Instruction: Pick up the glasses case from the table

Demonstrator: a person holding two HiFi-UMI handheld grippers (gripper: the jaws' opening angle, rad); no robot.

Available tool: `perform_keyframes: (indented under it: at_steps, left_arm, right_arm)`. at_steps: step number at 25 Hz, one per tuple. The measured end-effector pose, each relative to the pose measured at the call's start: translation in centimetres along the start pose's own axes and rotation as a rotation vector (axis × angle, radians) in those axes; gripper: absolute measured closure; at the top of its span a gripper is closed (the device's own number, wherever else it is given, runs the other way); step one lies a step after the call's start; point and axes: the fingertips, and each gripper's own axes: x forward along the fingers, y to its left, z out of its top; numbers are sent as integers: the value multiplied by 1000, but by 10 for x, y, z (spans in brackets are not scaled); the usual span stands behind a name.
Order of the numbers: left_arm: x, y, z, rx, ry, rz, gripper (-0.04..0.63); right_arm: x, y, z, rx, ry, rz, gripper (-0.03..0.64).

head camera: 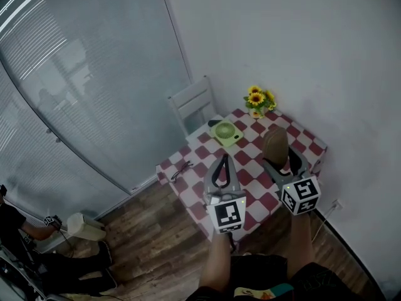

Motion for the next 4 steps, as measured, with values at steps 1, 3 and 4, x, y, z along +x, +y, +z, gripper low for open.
perform_keyframes:
  at_steps: [1,3,4]
  left_arm:
    - [0,0,2,2,-5,-1,584]
    - [0,0,3,7,-9,-2,584]
    - [0,0,4,10,-10,-3,584]
  right_arm:
    - [0,-1,-1,2,0,-2,261]
    - [0,-1,-3,6,3,-5,261]
    - [0,-1,-4,9,4,-7,261]
